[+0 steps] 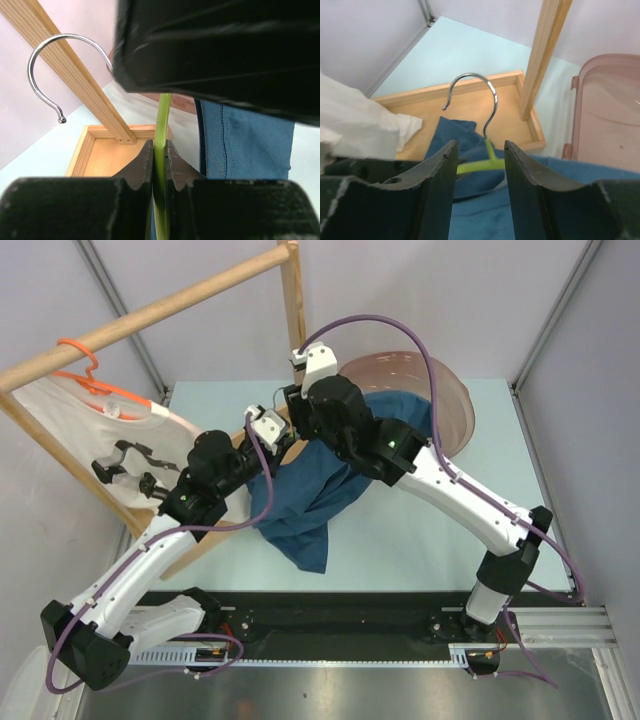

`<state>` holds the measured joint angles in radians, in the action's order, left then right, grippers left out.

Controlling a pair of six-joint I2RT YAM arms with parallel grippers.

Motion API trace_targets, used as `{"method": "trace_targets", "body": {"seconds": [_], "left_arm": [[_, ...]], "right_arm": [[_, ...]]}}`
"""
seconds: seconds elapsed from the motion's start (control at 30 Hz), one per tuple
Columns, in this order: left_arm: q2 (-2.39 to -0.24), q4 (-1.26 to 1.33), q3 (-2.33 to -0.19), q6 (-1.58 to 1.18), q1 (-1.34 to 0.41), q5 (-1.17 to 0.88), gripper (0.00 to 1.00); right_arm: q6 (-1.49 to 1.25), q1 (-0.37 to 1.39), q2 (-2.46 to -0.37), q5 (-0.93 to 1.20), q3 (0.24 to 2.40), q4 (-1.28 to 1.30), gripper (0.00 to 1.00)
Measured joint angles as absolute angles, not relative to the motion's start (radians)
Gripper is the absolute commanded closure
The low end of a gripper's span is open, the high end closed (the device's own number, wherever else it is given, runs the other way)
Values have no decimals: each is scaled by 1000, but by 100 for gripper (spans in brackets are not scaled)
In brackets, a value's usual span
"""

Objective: Remove the t-shirt from the hanger

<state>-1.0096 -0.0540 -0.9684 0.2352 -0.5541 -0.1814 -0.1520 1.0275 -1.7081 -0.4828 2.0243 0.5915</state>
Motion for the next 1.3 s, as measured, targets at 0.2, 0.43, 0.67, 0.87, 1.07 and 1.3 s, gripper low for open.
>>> {"method": "trace_targets", "body": {"seconds": [0.2, 0.43, 0.67, 0.87, 1.07, 1.3], "left_arm": [[-1005, -53, -963, 234, -553, -198, 100], [-1001, -62, -949, 224, -545, -216, 100], [-998, -56, -944, 183, -511, -246, 66], [-997, -62, -945, 56, -413, -365, 35], [-978, 23, -945, -42, -341, -427, 30], [-1050, 78, -953, -123, -353, -570, 33]], "right_arm": [[-120, 992, -1775, -465, 2038, 582, 54], [-101, 982, -1834, -447, 2042, 567, 78], [-97, 993, -1834, -491, 2027, 530, 100], [-19, 1049, -1722, -719, 1715, 255, 100], [-51, 1019, -1509, -866, 1346, 121, 100], [-304, 834, -1172, -851, 1145, 113, 100]]}}
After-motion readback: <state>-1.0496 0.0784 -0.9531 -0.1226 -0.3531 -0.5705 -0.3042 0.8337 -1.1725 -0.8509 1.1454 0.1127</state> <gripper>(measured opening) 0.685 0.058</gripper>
